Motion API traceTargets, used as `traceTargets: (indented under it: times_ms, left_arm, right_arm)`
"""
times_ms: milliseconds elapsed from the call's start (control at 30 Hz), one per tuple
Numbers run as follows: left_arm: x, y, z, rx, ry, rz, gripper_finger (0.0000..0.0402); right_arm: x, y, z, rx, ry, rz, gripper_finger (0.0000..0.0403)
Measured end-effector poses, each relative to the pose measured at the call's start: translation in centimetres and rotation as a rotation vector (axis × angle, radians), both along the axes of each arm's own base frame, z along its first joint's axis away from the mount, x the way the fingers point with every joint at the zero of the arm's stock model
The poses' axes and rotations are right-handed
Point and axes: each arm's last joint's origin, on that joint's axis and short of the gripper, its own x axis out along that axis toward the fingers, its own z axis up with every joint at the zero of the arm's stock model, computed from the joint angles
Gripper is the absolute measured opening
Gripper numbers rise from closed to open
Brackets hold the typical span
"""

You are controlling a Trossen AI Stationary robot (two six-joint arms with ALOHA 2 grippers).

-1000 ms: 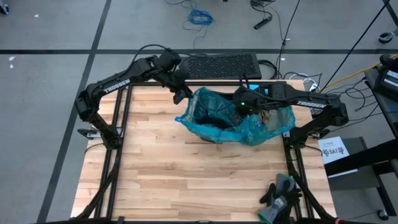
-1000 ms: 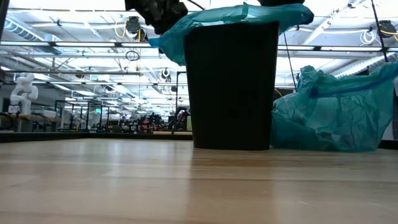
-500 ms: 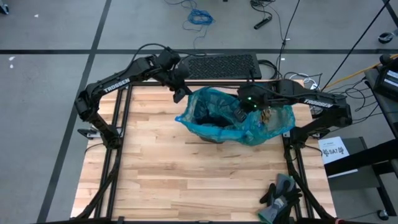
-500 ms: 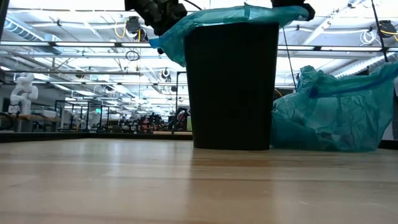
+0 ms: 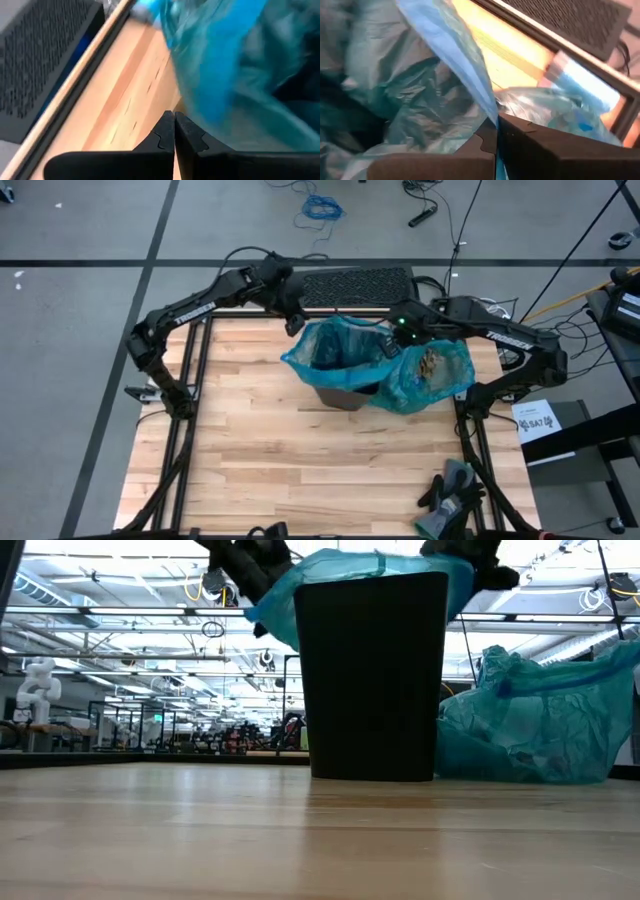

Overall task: Place trash/remove bag and relplace
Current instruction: Put the blue trash bag into the black trash bin

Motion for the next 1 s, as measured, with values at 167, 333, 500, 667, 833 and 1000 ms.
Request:
traceTargets:
  times_ms: [167,333,500,667,833,1000]
  left_arm:
    - [1.2,0.8,-2.1,-0.041,0.055,0.004,0.0001]
    - [1.8,1.2,-4.0,-0.107,0.124,0.018,0.0001]
    - [1.9,1.2,-5.1,-0.148,0.188,0.014,0.0000]
    - [1.4,1.0,-3.5,-0.099,0.119,0.020,0.0000]
    - [0.3,1.3,-1.8,-0.040,0.078,0.070,0.0000]
    - [-0.9,1.3,-0.2,-0.005,0.028,0.091,0.0002]
  right_arm:
    - [0.2,-0.6,-3.0,0.065,0.033,-0.062,0.0000]
    - [0.9,-0.5,-6.9,0.178,0.016,-0.055,0.0000]
    - [1.4,0.0,-9.1,0.218,-0.032,-0.059,0.0000]
    - [1.5,0.2,-7.9,0.166,-0.072,-0.032,0.0000]
    - [1.0,0.2,-5.7,0.138,-0.150,-0.020,0.0000]
    - [0.4,0.5,-3.6,0.089,-0.206,0.041,0.0008]
